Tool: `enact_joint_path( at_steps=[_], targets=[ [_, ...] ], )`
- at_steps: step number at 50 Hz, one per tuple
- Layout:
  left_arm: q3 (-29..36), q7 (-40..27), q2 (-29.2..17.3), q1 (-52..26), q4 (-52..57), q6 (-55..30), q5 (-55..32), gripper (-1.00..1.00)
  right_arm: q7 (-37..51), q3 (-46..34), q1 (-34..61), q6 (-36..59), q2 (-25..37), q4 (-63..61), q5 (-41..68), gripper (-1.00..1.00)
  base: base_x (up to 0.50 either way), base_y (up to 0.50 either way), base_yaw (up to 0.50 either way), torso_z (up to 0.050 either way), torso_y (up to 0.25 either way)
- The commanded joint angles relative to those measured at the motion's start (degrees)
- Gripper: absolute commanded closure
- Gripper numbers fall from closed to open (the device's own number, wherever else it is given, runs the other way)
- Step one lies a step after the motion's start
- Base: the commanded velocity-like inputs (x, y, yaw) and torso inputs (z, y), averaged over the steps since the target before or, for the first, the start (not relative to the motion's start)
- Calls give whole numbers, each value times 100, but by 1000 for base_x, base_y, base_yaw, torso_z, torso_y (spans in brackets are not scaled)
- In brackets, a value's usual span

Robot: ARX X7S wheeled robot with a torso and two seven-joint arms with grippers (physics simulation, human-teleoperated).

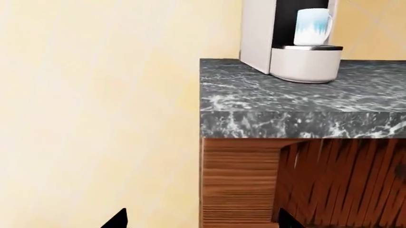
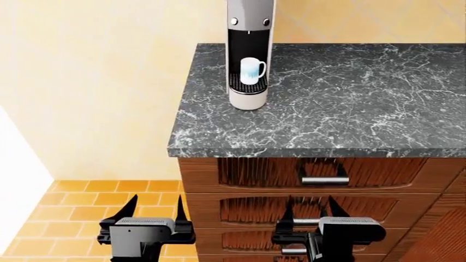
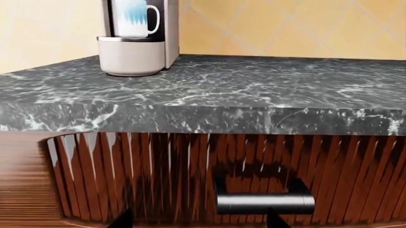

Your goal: Press the button on the coffee machine to serve coffee.

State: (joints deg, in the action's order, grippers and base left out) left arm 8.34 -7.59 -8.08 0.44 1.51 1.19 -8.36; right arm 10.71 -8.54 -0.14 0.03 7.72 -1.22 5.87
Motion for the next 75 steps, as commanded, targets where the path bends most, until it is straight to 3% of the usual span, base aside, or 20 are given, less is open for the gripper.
enact_joint_path(
  at_steps=[1,29,45,53,55,64,75],
  targets=[
    [81,-44,-23,7,53,83,-17,-100,51,-47,21,19,33,24,65,-100,0,0,0,50,0],
    [145,-139,-125,-14,33,154,-129,-100,162,-174,33,54,140,-11,113,-100,0,0,0,50,0],
    [153,-201,-183,-17,98,-56,-297,-100,219,-182,36,5,168,-7,226,-100,0,0,0,2,0],
    [80,-510,-274,-70,992,-1169,-566,-100,408,-42,21,333,192,-619,416,-100,0,0,0,0,0],
    [48,-554,-325,-92,1379,-1565,-747,-100,604,-235,99,800,379,-1062,-69,-100,0,0,0,0,0],
    [67,-788,-575,-347,2480,-2570,-944,-100,569,104,230,1890,654,-2366,591,-100,0,0,0,0,0],
    [-213,-1044,-901,-1290,3440,-4340,-1573,-100,589,451,1086,3644,1124,-3506,1154,-100,0,0,0,0,0]
  ],
)
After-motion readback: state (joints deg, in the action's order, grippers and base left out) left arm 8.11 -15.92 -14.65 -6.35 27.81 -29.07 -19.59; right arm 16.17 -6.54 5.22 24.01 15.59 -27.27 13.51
